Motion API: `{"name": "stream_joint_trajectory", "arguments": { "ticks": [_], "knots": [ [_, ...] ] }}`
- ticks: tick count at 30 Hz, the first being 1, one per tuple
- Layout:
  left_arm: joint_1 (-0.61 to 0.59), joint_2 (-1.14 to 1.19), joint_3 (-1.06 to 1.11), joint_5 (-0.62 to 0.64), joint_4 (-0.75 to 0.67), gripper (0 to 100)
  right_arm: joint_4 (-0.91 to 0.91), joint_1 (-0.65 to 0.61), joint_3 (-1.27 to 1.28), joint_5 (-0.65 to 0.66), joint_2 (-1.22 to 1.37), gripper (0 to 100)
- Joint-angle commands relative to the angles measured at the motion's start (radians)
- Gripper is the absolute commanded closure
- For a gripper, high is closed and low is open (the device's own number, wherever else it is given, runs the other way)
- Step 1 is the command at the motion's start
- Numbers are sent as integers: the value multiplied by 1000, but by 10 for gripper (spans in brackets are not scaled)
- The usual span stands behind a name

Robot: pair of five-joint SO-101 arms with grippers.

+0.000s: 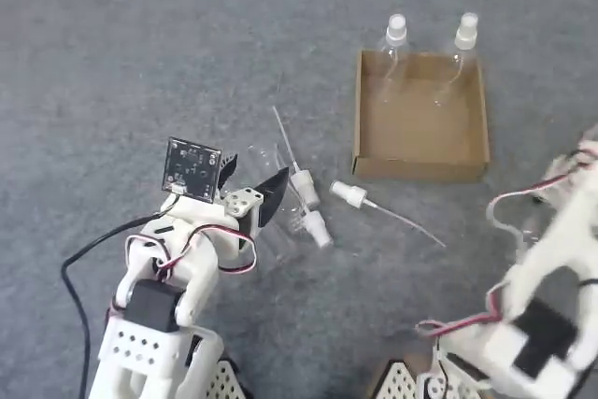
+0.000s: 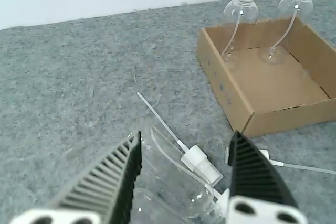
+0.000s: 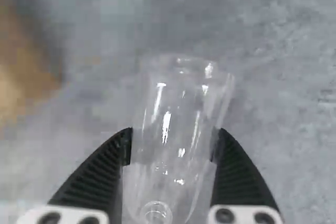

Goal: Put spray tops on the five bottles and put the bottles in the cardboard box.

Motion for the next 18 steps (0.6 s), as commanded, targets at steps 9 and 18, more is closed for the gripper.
{"name": "stream_joint_trajectory", "arguments": {
  "ticks": [9,18],
  "knots": [
    [0,-18,8,6,-61,750,-131,51,-150,-84,260,724],
    [-2,-18,27,6,-91,750,27,-16,-276,49,259,664]
  ]
}}
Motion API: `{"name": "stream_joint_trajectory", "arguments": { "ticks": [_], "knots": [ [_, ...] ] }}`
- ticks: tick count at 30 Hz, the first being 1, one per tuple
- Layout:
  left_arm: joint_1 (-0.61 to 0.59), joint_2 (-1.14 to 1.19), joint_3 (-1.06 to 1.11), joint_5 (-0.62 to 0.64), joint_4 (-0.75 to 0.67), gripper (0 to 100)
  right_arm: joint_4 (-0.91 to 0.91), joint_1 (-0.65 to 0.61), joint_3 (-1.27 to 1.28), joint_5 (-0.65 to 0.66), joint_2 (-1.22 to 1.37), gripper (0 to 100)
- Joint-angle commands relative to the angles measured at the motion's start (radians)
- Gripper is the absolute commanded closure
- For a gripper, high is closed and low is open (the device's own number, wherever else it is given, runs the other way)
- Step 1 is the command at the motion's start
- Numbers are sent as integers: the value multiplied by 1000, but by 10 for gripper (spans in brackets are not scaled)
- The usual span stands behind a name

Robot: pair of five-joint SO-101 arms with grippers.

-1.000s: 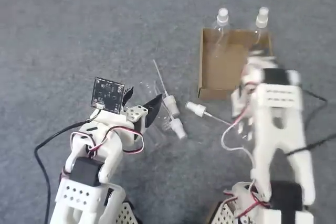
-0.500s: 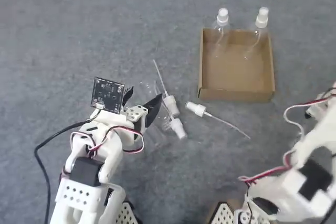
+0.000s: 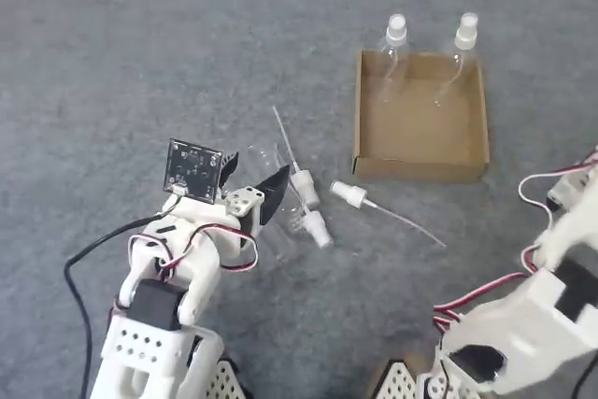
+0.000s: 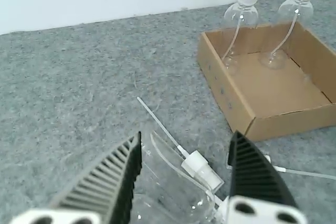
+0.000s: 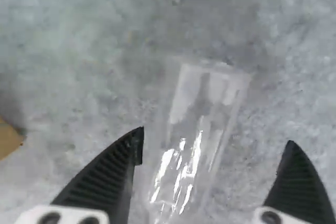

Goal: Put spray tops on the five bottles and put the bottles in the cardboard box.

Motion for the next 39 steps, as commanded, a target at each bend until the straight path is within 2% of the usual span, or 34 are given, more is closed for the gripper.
{"name": "stream_joint_trajectory", "arguments": {
  "ticks": [1,4,12,15,20,24,34,39],
  "knots": [
    [-3,-18,-10,6,-29,750,127,-48,-147,121,-22,664],
    [-5,-18,-10,6,-29,750,202,-56,-224,350,-21,664],
    [-5,-18,-10,6,-31,750,255,-18,-149,1188,-18,663],
    [-5,-18,-10,6,-31,750,254,12,-83,1424,-13,663],
    [-5,-18,-10,6,-31,750,252,41,-12,1705,-12,662],
    [-5,-18,-10,8,-31,750,254,51,2,1811,-10,660],
    [-5,-18,-10,8,-31,750,268,48,-26,1835,-76,659],
    [-5,-18,-10,8,-31,750,343,36,-26,1927,-153,659]
  ]
}}
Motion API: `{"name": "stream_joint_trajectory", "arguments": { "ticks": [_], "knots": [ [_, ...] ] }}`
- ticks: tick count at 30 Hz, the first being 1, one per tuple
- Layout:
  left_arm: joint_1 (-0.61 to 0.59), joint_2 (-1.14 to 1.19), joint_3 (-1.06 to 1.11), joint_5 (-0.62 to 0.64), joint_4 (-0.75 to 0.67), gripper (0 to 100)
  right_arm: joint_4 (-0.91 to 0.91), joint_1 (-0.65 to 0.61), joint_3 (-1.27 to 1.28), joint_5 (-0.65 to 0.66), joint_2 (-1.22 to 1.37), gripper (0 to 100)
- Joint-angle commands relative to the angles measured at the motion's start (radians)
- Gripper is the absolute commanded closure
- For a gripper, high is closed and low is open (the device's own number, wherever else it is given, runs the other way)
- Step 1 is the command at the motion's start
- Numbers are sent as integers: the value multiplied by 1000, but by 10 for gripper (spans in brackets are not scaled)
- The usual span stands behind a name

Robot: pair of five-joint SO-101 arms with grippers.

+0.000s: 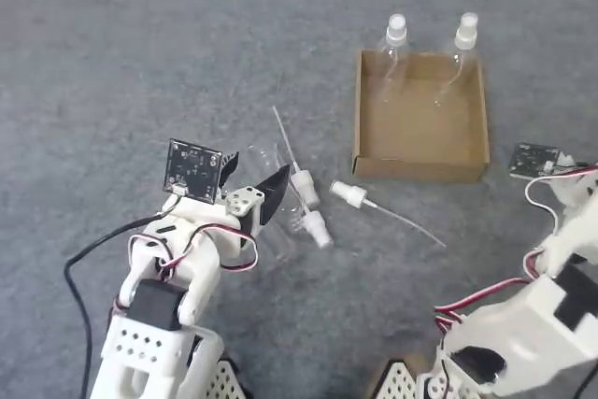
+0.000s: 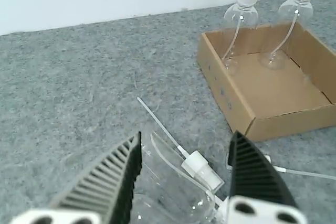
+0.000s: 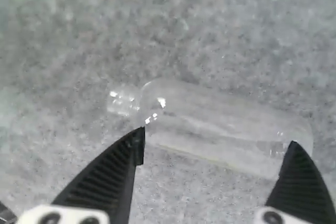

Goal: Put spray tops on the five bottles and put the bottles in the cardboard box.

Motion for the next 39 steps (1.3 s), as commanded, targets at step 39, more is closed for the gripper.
{"name": "stream_joint_trajectory", "arguments": {
  "ticks": [39],
  "knots": [
    [-3,-18,-10,8,-31,750,-133,-56,275,-354,-136,945]
  ]
}}
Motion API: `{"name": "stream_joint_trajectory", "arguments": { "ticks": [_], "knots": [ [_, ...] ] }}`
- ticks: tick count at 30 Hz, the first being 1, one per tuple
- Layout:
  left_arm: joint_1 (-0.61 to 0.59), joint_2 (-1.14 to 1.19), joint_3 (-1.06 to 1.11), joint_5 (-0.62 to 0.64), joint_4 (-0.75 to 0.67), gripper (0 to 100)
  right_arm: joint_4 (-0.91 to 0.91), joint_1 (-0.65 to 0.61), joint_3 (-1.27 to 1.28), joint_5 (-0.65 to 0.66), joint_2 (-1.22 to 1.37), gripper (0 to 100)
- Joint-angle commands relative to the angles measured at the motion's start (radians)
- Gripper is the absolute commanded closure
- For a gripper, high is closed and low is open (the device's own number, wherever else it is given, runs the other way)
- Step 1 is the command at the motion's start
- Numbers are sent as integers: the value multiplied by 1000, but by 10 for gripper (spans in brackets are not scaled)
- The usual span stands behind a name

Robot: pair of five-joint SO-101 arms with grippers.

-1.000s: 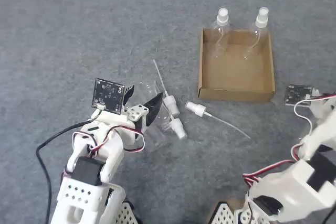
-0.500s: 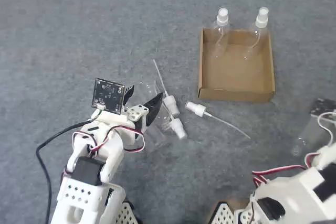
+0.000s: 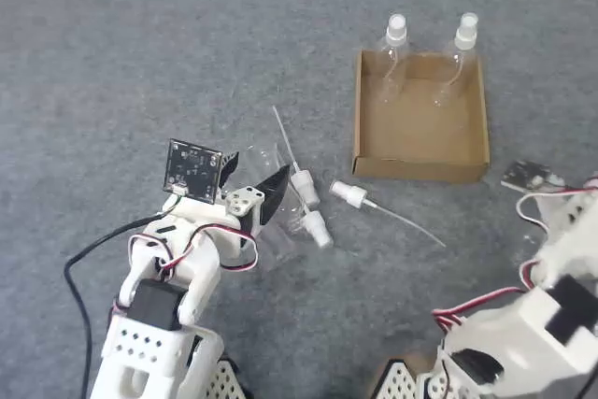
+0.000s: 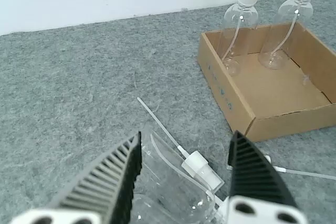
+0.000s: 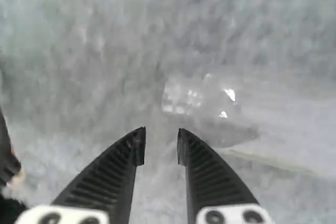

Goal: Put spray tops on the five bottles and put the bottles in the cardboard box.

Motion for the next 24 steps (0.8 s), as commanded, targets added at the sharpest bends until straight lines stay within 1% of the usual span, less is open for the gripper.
{"name": "stream_joint_trajectory", "arguments": {
  "ticks": [1,4,10,12,14,19,24],
  "knots": [
    [-3,-18,-10,8,-31,750,-24,-74,-9,-89,-67,945],
    [-3,-18,-10,8,-31,750,-22,-127,-26,-140,-67,945],
    [-3,-18,-10,8,-31,750,-16,-245,-107,-310,-67,945],
    [-3,-18,-10,8,-31,750,-12,-272,-140,-330,-68,945],
    [-3,-18,-10,8,-31,750,15,-275,-183,-324,-68,944],
    [-3,-18,-10,6,-31,750,171,-252,-338,-199,-68,874],
    [-3,-18,-10,6,-32,750,151,-225,-446,-164,-58,808]
  ]
}}
